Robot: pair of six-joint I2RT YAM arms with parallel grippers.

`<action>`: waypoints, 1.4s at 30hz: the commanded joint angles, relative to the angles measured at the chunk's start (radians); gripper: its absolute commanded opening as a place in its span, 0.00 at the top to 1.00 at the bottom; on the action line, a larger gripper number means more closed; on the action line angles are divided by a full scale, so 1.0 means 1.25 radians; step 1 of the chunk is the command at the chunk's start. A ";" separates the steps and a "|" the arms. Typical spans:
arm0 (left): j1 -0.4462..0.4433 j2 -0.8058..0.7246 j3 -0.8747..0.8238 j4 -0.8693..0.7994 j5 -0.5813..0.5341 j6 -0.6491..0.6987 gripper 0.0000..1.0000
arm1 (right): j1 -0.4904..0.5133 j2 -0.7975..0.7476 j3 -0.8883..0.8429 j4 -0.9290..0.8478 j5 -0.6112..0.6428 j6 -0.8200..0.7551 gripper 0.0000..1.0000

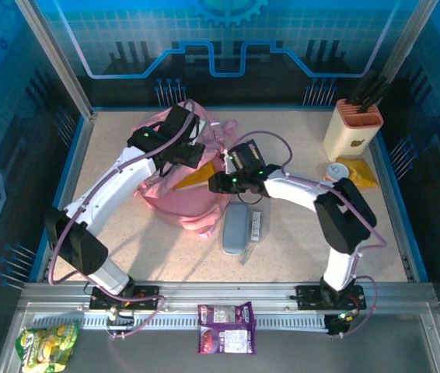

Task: Pack the student bag

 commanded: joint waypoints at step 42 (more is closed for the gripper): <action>-0.163 -0.078 -0.295 0.618 0.337 -0.740 0.01 | -0.378 0.068 0.078 -0.259 -0.084 -0.126 0.27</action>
